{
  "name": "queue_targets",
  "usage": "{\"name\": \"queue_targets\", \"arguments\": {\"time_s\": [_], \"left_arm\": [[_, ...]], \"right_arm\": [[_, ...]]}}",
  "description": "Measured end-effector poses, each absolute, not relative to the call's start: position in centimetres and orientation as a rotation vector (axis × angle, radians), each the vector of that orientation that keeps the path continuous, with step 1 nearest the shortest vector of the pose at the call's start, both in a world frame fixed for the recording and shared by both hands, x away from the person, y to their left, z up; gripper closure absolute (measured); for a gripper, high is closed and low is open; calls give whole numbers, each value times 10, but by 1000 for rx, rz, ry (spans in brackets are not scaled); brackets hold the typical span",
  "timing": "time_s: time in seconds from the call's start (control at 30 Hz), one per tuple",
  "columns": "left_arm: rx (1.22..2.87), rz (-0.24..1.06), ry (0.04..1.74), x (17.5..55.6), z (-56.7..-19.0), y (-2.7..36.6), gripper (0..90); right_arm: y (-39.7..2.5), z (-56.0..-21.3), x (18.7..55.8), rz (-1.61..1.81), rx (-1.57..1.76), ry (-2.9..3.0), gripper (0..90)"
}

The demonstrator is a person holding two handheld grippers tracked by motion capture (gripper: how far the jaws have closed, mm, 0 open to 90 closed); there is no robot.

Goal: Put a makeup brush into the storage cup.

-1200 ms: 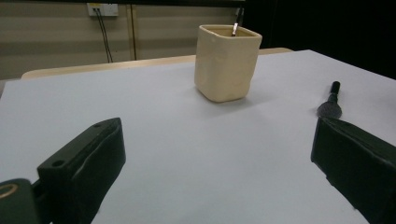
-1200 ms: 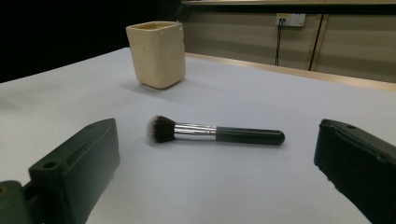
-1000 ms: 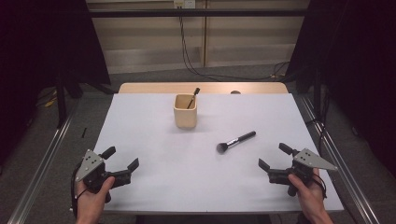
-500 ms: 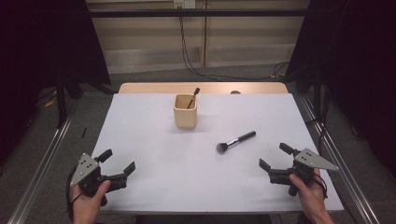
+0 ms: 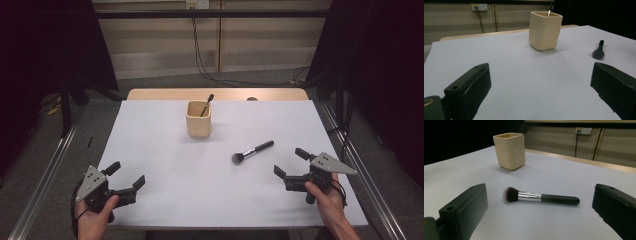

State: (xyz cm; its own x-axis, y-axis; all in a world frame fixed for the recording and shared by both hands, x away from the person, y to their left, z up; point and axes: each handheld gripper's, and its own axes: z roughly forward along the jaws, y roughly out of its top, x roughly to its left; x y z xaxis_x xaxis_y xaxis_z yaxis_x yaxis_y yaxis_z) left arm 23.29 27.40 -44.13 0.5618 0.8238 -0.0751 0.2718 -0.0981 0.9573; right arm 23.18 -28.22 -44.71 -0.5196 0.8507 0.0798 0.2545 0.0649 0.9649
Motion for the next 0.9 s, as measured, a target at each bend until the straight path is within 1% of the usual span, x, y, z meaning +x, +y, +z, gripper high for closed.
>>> {"name": "queue_targets", "arguments": {"time_s": [0.47,0.9], "left_arm": [[1641,597,932,234,-441,275,31],[1653,588,932,232,-440,272,31]], "right_arm": [[-281,-440,263,1452,1118,1924,0],[-275,-427,297,1437,1106,2001,1]]}}
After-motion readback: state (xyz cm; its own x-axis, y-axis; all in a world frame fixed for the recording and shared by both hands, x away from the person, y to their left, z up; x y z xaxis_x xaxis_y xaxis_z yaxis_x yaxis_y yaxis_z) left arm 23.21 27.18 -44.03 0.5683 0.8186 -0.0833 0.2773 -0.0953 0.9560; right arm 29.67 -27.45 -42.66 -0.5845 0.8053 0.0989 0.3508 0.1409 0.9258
